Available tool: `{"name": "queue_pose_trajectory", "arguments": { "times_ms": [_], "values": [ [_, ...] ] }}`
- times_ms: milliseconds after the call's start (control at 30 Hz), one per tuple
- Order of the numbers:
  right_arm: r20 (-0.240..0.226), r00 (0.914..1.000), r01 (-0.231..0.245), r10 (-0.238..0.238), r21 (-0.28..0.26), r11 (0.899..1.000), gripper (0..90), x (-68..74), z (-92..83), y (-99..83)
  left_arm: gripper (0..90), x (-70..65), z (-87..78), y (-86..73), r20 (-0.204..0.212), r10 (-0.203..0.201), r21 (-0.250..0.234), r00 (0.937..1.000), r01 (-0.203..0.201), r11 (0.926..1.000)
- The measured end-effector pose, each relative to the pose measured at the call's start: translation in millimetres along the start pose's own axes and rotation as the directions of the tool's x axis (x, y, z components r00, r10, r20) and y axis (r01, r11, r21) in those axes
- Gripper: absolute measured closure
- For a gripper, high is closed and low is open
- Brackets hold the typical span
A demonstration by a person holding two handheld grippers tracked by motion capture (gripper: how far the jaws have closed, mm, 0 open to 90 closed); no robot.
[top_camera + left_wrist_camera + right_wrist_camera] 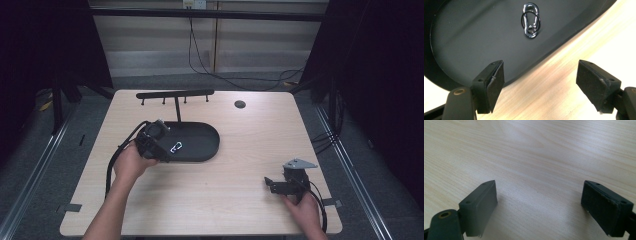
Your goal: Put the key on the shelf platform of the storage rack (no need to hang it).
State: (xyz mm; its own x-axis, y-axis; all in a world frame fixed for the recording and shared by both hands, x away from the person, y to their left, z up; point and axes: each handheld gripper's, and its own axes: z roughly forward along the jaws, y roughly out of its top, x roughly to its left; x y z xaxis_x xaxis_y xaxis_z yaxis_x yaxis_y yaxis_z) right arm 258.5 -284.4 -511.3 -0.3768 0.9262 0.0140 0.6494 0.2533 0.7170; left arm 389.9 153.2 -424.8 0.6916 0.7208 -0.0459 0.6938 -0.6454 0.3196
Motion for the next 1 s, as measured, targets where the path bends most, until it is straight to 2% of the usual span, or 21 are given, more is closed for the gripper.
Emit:
{"name": "queue_pose_trajectory", "arguments": {
  "times_ms": [67,200,333,533,833,1000],
  "values": [
    [0.0,1.0,0.001,-0.001,-0.001,1.0,12.9,-0.1,0.0,0.0,22.8,0.0,-1.0,-3.2,-0.004,0.013,0.003,0.9999,-0.013,0.9999],
    [0.0,1.0,0.0,0.0,0.0,1.0,12.8,0.0,0.0,0.0,22.8,1.0,-1.2,-8.4,0.004,-0.003,0.008,1.0,0.003,1.0],
    [0.0,1.0,0.002,-0.002,-0.001,1.0,12.9,-0.1,0.0,0.0,22.8,2.2,-3.1,-12.3,0.003,0.001,0.014,1.0,-0.001,0.9999],
    [0.0,1.0,0.0,0.0,0.0,1.0,12.8,0.0,0.0,0.0,22.9,1.9,-7.0,-20.3,-0.002,-0.004,-0.007,1.0,0.004,1.0],
    [0.0,1.0,0.001,-0.001,-0.001,1.0,12.8,-0.1,0.0,0.0,23.0,3.6,-8.4,-30.7,-0.006,0.003,-0.008,1.0,-0.003,1.0],
    [0.0,1.0,0.002,-0.002,-0.001,1.0,12.8,-0.1,0.0,0.0,23.0,5.6,-9.3,-38.5,-0.004,-0.017,-0.016,0.9999,0.016,0.9997]
  ]
}}
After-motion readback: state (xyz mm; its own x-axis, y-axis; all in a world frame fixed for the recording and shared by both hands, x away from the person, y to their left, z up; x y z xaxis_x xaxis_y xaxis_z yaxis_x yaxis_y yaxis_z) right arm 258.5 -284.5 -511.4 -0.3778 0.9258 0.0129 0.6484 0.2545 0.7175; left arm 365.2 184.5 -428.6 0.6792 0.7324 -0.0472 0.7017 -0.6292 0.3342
